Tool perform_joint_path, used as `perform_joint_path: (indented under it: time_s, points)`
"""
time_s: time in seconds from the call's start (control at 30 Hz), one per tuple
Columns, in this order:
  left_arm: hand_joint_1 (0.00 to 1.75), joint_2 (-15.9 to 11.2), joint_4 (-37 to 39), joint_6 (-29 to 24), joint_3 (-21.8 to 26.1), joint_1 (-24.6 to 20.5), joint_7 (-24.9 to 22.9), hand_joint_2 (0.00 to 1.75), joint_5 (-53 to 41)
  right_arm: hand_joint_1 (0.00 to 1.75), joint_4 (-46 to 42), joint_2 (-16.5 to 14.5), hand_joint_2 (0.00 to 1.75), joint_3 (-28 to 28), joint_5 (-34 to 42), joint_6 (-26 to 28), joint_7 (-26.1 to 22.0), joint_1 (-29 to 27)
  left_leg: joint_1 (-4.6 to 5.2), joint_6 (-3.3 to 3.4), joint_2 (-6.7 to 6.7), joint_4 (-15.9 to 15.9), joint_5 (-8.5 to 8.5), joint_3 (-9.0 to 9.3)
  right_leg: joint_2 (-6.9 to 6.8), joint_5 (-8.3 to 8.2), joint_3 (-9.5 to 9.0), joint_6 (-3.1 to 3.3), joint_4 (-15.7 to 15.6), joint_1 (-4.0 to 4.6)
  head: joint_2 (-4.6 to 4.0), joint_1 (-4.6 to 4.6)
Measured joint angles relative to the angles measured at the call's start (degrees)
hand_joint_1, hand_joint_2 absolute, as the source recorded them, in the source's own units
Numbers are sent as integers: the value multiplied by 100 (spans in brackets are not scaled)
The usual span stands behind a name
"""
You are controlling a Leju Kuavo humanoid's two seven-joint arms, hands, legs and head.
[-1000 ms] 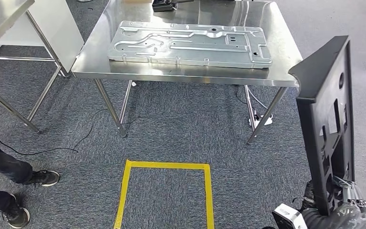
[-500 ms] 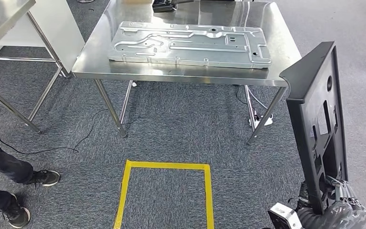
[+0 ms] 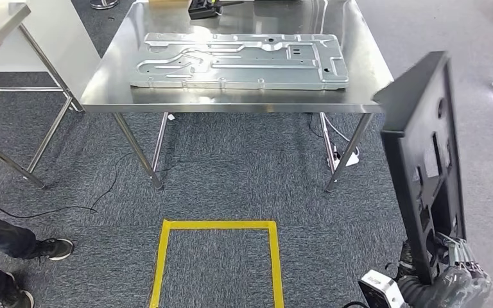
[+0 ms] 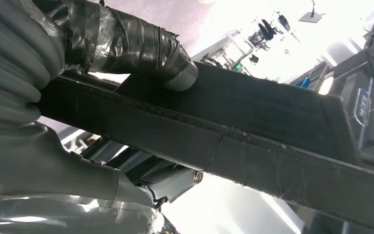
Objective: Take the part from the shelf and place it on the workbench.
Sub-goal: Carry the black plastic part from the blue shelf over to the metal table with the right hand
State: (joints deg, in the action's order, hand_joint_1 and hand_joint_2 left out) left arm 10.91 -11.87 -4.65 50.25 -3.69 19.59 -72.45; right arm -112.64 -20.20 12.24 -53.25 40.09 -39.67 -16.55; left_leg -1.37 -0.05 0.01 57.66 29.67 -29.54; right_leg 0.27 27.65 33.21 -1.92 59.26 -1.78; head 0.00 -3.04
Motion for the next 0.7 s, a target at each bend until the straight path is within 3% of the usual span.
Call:
perform_joint_path:
  time_s: [0.07,0.13,0.23,0.27,0.3,0.37,0.43,0.5,0.6,0.63,0.7]
  points:
    - [0,0,0,-4,0,0,4,175,-2,175,-1,-1,175,-18,10,0,1,4,-22,-61,0,4,41,41,13,29,-30,101,3,1,0,3]
    - [0,0,0,-6,0,-6,8,175,-3,175,-3,-1,175,-38,24,0,1,13,-34,-93,0,346,232,-90,12,58,-82,188,-12,3,0,4]
    - [0,-1,0,-7,1,2,10,175,-3,175,-3,0,175,-70,31,0,0,21,-16,-66,-1,1531,662,-771,10,128,-144,276,-14,62,0,5]
    - [0,-1,0,-7,1,13,10,175,-4,175,-3,0,175,-79,34,0,0,21,-6,-43,-1,1760,660,-952,22,156,-173,292,-13,88,0,5]
    - [0,-1,0,-7,1,22,10,175,-8,175,-3,0,175,-86,40,0,0,21,8,-8,-2,1760,534,-1022,38,189,-215,302,-13,113,0,5]
    - [0,-3,0,-7,1,29,10,175,-15,175,-4,0,175,-116,63,0,0,22,70,115,-12,1141,10,-862,68,271,-334,307,-15,156,0,4]
    - [0,-28,0,-8,3,25,10,175,-19,175,-9,1,175,-159,82,0,0,32,145,263,-24,489,-310,-608,83,354,-411,283,-24,177,0,-7]
    - [0,-46,0,-9,4,16,11,175,-22,175,-16,3,175,-193,90,0,0,41,198,332,-28,242,-294,-490,85,368,-441,216,-45,157,0,-14]
    - [0,-40,0,-8,5,31,12,175,-27,175,-38,7,175,-222,93,0,-1,48,169,358,-26,-15,-294,-261,59,339,-502,127,60,140,0,-18]
    - [0,-40,0,-8,6,32,12,175,-27,175,-49,10,175,-226,93,0,-1,58,148,367,-26,-78,-297,-169,50,396,-425,105,220,137,0,-20]
    - [0,-43,0,-9,7,18,12,175,-27,175,-59,16,175,-228,93,0,-2,71,136,379,-23,-132,-265,-73,36,626,-33,49,825,117,0,-25]
